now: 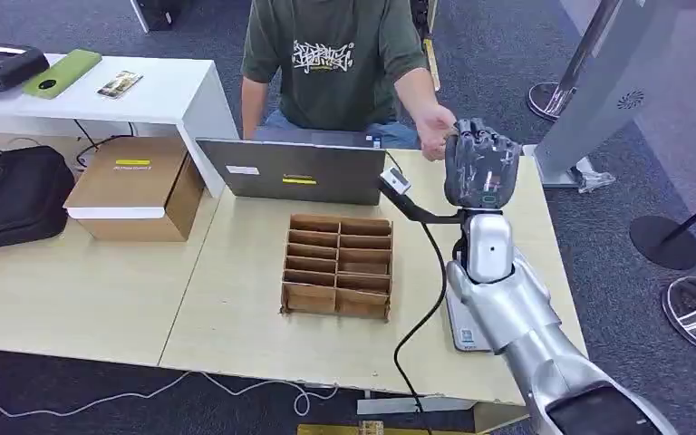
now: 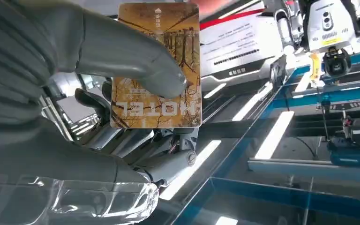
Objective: Pass the card to the sensor for recognition and then transmit it.
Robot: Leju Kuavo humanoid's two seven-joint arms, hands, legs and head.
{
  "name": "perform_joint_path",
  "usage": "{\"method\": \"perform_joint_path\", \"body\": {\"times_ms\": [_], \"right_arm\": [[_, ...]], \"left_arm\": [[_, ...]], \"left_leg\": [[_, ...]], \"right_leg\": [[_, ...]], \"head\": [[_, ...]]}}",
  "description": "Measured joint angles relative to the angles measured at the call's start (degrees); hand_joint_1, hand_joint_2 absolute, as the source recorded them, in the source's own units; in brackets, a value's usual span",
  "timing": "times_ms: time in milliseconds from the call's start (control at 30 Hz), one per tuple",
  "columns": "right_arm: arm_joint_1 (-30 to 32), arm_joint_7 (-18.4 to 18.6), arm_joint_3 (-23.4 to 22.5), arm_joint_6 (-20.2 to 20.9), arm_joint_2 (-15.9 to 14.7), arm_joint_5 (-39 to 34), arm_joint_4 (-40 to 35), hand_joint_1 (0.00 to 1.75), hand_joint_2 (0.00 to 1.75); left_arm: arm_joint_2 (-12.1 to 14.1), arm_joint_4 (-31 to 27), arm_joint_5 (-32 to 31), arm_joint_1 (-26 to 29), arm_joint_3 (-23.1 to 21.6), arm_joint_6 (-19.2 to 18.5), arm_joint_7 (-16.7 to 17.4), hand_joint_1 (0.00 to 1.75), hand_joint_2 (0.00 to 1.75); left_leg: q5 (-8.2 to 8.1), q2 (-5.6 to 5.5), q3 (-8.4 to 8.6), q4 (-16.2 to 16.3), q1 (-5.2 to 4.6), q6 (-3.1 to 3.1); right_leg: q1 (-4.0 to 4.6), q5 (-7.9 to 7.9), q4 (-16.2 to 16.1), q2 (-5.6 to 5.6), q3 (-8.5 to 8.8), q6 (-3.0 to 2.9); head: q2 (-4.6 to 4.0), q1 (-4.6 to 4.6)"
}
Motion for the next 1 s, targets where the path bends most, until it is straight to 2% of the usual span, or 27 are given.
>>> {"method": "perform_joint_path", "body": {"times_ms": [200,467,1000], "right_arm": [[-6.5,0.0,-0.3,0.0,1.6,0.0,8.3,1.75,1.75],[-11.9,1.1,-0.2,0.0,3.3,0.0,16.2,1.75,1.75],[-14.2,1.7,-0.1,0.0,5.1,0.0,20.3,1.75,1.75]], "left_arm": [[0.3,-0.6,-2.5,-0.5,0.0,0.2,0.1,0.0,0.0],[0.3,-1.1,-3.2,-0.7,0.0,0.8,0.3,0.0,0.0],[0.3,-1.5,-3.5,-0.7,0.0,0.8,0.7,0.0,0.0]], "left_leg": [[0.0,-0.01,0.0,0.0,0.0,0.0],[0.0,-0.03,-0.02,0.0,0.0,0.0],[0.0,-0.08,-0.04,0.0,0.0,0.0]], "right_leg": [[0.0,0.0,0.0,0.0,0.0,0.0],[0.0,0.0,0.0,-0.01,-0.01,0.0],[0.0,0.0,0.0,-0.04,-0.01,0.0]], "head": [[0.0,0.0],[0.0,0.0],[0.0,0.0]]}}
